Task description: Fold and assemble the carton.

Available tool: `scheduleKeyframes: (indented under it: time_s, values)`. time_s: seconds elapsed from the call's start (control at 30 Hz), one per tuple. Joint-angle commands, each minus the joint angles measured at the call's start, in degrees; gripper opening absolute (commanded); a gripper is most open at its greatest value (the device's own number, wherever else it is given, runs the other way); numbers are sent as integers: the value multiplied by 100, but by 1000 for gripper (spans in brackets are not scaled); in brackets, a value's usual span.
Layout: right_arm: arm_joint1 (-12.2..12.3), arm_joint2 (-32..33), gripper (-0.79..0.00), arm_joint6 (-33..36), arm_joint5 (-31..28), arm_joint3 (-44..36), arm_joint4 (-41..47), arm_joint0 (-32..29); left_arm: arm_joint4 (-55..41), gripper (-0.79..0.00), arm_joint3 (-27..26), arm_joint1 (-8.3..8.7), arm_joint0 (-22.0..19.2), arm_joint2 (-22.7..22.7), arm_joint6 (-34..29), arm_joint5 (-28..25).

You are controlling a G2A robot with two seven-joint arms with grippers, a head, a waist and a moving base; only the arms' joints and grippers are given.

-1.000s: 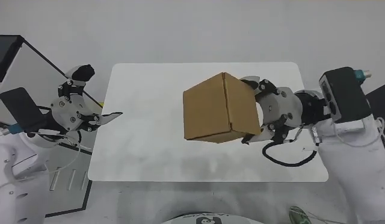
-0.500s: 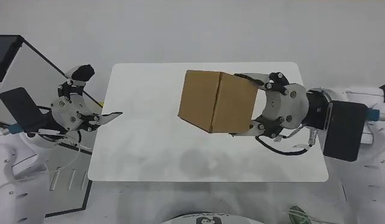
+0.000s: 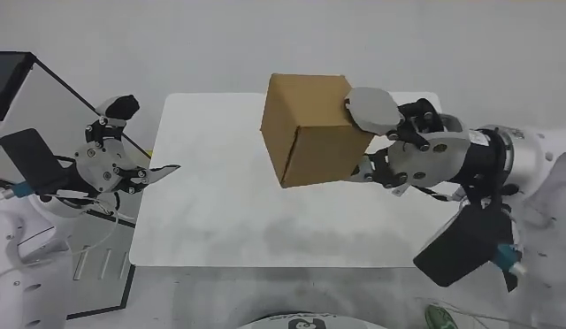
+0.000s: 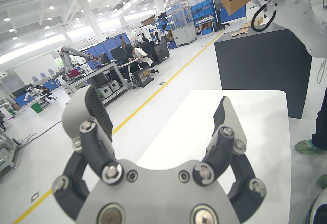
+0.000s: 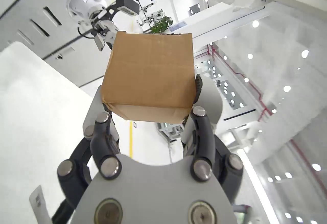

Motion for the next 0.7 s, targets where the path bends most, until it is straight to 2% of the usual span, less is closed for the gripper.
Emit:
scheduleKeyframes:
  time_s: [0.0, 0.27, 0.33, 0.5, 0.67]
  values:
    - [28, -17, -785, -502, 551, 95, -1001, -92, 0, 0, 0, 0, 0, 0, 0, 0]
    - [28, -17, -785, -502, 551, 95, -1001, -92, 0, 0, 0, 0, 0, 0, 0, 0]
    - [76, -80, -785, -584, 464, -66, -1639, 50, 0, 0, 0, 0, 0, 0, 0, 0]
    - [279, -428, -785, -1856, 901, -66, -3956, 511, 0, 0, 0, 0, 0, 0, 0, 0]
    - [405, -330, -785, -2450, 1588, -66, -4879, 379, 0, 0, 0, 0, 0, 0, 0, 0]
